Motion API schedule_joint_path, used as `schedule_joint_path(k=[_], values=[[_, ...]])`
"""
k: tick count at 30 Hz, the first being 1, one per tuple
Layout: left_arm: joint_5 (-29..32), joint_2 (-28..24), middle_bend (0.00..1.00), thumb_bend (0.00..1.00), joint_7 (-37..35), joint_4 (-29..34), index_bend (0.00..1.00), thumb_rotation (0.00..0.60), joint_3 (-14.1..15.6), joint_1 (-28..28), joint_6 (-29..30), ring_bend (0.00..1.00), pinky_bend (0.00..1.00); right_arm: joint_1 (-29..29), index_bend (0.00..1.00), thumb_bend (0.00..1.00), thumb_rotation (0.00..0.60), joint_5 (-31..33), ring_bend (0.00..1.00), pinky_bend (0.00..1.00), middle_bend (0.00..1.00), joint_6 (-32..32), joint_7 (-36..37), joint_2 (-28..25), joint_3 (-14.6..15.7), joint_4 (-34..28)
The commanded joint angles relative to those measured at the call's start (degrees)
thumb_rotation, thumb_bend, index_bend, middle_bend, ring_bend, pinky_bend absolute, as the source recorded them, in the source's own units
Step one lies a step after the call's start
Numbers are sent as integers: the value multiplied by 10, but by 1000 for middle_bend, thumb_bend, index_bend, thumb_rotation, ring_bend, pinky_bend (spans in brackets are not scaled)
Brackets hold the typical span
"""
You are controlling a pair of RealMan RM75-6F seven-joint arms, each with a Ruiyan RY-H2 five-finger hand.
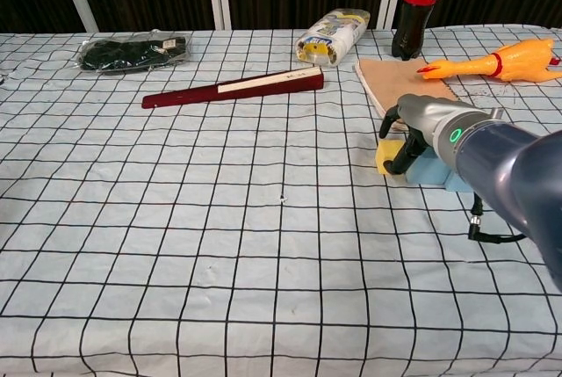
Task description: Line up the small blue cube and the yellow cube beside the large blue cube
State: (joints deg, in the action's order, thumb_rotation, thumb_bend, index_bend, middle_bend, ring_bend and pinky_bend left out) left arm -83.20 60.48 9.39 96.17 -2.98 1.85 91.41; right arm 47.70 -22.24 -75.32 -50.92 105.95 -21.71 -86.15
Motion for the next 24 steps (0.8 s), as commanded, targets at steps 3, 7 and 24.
schedule_joint_path(k=[3, 7, 24], values=[[0, 0, 52, 11, 0, 0, 214, 600, 0, 0, 0, 0, 0, 0, 240, 366, 600, 1, 0, 92, 8, -4, -8, -6, 1, -10], [0, 0, 52, 11, 0, 0, 214, 600, 0, 0, 0, 0, 0, 0, 240, 366, 600, 5, 0, 92, 7, -7, -16, -12, 2, -21], [-1, -1, 52, 11, -2, 1, 215, 600, 1, 0, -1, 0, 0, 2, 319, 367, 600, 20, 0, 92, 6, -14, -33, -22, 7, -38]])
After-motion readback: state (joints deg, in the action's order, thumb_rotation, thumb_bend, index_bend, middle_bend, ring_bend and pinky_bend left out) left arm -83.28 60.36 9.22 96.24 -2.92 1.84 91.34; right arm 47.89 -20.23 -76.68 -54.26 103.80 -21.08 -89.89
